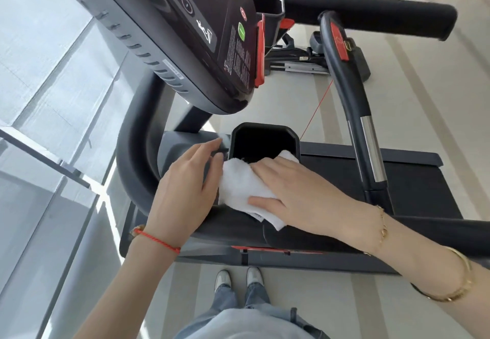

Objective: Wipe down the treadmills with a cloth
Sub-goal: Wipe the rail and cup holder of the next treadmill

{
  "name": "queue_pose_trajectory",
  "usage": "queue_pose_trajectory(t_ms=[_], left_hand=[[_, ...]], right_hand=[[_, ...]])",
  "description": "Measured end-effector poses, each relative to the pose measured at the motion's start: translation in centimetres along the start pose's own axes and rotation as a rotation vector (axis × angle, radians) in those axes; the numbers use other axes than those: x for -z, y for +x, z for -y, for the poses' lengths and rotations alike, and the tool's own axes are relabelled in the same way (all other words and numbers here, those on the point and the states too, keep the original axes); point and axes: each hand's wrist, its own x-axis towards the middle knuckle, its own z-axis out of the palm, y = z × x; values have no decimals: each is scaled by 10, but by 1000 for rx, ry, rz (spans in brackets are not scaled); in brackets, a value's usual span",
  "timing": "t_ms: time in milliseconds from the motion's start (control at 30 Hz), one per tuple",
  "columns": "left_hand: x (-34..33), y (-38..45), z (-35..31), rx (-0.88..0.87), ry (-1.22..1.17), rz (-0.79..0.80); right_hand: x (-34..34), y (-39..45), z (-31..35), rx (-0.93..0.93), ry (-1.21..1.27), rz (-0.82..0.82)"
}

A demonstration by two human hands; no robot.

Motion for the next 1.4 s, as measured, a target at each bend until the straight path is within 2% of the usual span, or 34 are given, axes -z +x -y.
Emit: queue_pose_trajectory(t_ms=[100,167,267,333,500,633,800,933,1033,1133,1233,1333,1400], left_hand=[[-3,5,-8,-1,-3,7],[-5,8,-9,-6,11,18],[-11,12,-8,3,49,41],[-16,13,-8,14,54,59],[-23,13,-7,28,76,73],[-24,11,-5,48,73,66],[-24,11,-6,65,46,55],[-24,11,-6,73,25,47],[-24,11,-6,68,27,54],[-24,11,-5,71,23,55],[-24,11,-4,65,24,68],[-23,11,-5,54,33,76],[-23,11,-5,49,36,89]], right_hand=[[4,-13,-11,77,-115,-24],[5,-23,-17,141,-170,-154],[15,-22,-33,55,-162,-389],[24,-7,-45,-35,-137,-469],[15,51,-53,1,-181,-224],[10,76,-51,22,-230,-221],[12,45,-84,-96,215,-182],[18,74,-67,0,24,-137],[18,88,-56,25,18,-126],[12,70,-60,-87,113,-216],[-3,38,-55,-328,308,-334],[-23,11,-37,-451,552,-352],[-26,8,-32,-486,600,-361]])
